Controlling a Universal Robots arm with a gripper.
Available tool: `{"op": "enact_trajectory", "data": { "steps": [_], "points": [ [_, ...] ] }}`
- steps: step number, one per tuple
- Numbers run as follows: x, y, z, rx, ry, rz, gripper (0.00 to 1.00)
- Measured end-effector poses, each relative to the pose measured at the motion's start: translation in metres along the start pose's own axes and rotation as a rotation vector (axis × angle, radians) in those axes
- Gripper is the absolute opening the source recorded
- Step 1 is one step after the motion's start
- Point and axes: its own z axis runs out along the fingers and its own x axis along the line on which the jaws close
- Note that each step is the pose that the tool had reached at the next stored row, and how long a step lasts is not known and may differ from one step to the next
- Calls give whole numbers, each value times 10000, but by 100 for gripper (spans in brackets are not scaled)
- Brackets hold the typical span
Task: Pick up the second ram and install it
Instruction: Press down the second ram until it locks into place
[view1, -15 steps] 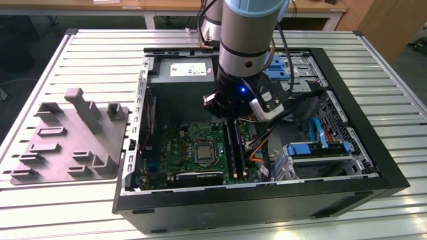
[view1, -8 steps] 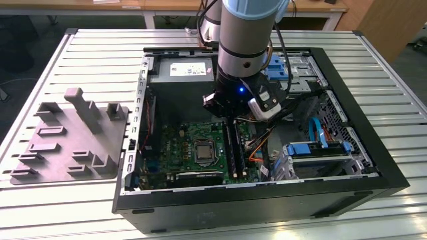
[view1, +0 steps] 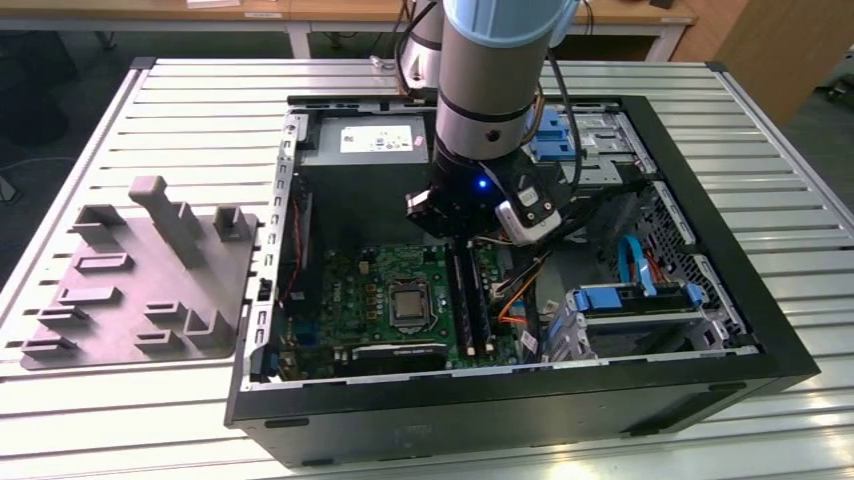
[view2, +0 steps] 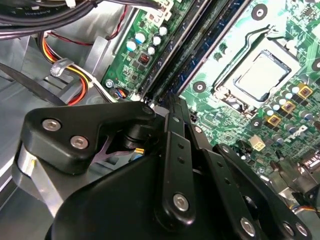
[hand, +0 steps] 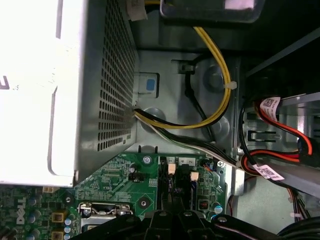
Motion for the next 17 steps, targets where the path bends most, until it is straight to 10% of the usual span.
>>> {"op": "enact_trajectory", "data": {
  "steps": [17],
  "points": [
    [1, -3, 78, 1, 0, 0, 10]
  ]
}}
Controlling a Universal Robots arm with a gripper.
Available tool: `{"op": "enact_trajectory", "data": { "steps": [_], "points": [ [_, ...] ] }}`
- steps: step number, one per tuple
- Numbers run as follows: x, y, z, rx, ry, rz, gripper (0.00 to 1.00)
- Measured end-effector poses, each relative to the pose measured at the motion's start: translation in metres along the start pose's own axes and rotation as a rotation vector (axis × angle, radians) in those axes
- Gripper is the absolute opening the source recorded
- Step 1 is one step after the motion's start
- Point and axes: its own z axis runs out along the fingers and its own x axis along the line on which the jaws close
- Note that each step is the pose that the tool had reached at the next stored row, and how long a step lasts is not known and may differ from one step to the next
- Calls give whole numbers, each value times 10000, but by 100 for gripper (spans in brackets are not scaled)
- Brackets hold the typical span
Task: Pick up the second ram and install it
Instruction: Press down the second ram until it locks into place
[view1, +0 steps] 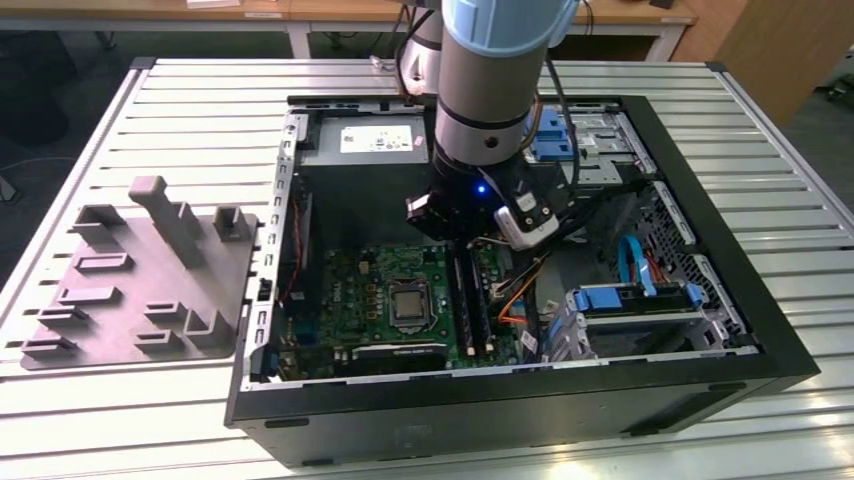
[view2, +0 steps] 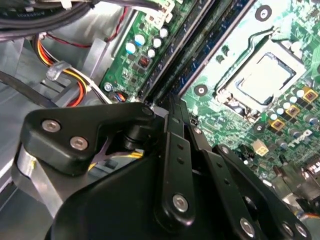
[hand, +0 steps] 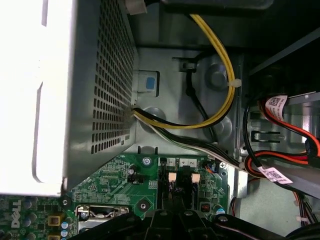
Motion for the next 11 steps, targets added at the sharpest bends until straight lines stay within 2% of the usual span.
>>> {"op": "enact_trajectory", "data": {
  "steps": [7, 11],
  "points": [
    [-1, 1, -11, -8, -4, 1, 10],
    [-1, 5, -140, -2, -1, 1, 10]
  ]
}}
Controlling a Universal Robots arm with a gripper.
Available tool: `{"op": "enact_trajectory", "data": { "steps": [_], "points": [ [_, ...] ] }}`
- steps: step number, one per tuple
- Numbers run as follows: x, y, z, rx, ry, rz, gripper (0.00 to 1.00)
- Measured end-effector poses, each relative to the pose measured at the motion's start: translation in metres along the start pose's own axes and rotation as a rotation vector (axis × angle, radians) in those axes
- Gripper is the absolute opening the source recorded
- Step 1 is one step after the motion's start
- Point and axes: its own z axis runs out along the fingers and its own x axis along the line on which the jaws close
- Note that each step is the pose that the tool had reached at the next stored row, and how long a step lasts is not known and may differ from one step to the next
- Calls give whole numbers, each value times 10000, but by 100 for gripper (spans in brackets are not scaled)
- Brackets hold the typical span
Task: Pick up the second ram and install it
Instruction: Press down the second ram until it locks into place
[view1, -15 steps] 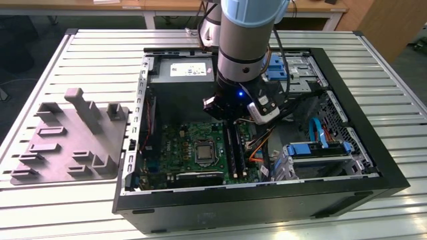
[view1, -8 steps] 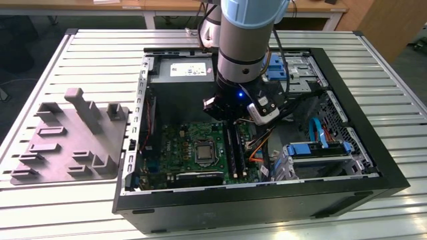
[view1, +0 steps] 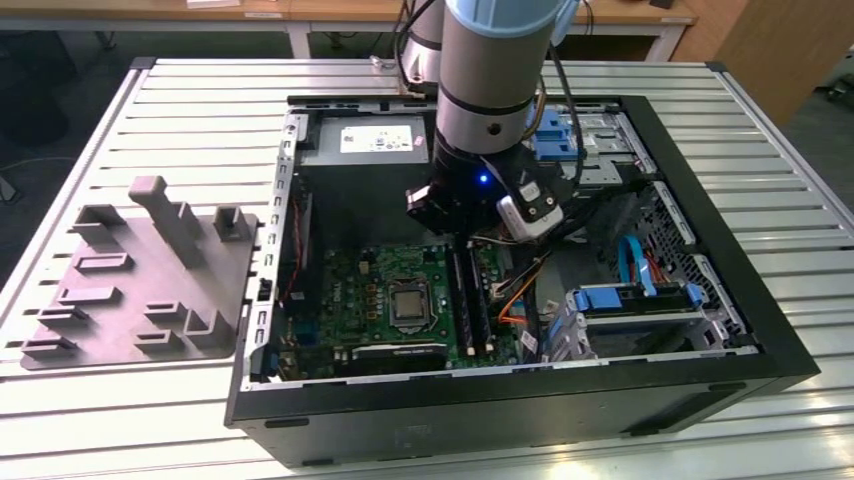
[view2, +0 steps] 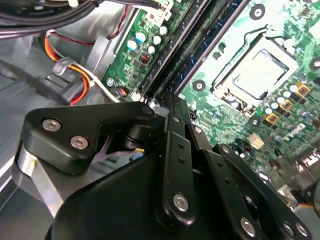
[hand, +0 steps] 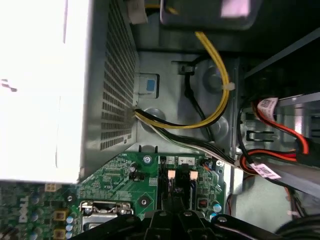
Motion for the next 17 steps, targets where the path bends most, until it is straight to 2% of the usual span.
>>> {"op": "enact_trajectory", "data": {
  "steps": [3, 7, 17],
  "points": [
    [-1, 2, -61, 1, 1, -1, 10],
    [0, -22, -63, 8, 1, -1, 10],
    [10, -350, -75, 10, 0, 0, 10]
  ]
}}
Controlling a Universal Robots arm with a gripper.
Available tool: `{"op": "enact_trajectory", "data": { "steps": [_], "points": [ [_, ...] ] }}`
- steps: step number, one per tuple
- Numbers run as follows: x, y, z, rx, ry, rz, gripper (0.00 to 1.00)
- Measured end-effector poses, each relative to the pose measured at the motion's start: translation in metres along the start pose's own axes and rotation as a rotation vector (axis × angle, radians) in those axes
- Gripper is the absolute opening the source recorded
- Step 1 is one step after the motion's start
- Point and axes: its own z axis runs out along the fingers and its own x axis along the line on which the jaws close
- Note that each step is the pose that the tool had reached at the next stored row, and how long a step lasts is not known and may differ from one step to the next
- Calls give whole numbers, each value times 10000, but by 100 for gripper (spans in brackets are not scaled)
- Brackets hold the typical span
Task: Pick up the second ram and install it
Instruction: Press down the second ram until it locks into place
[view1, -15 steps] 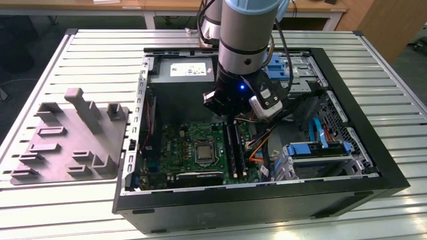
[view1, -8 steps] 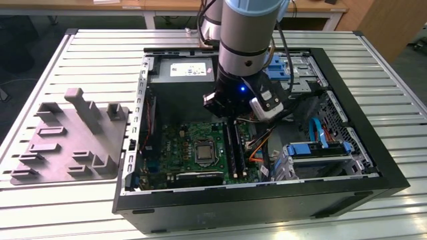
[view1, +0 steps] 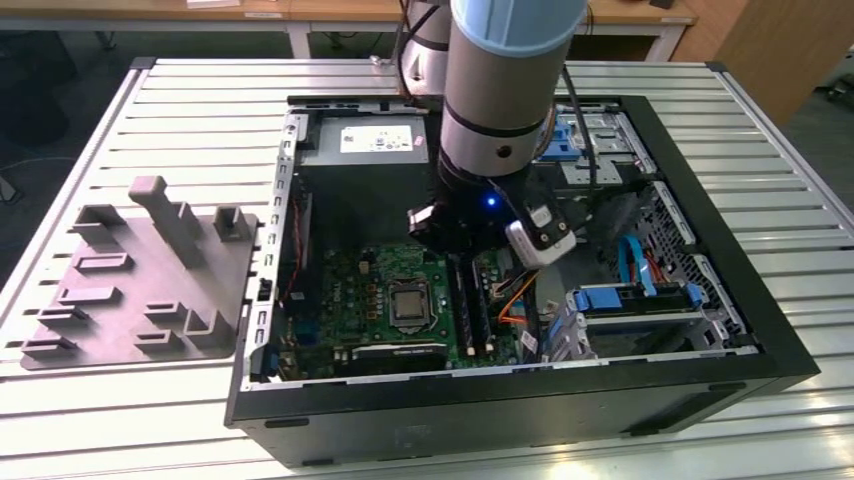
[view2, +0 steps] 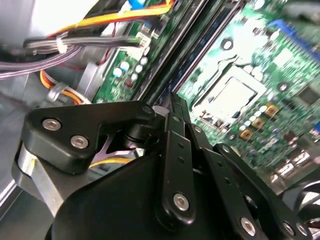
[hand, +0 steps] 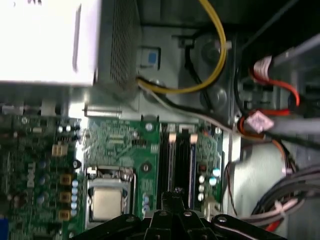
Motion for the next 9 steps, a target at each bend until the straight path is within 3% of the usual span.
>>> {"op": "enact_trajectory", "data": {
  "steps": [9],
  "points": [
    [9, -284, -10, 0, 0, 0, 10]
  ]
}}
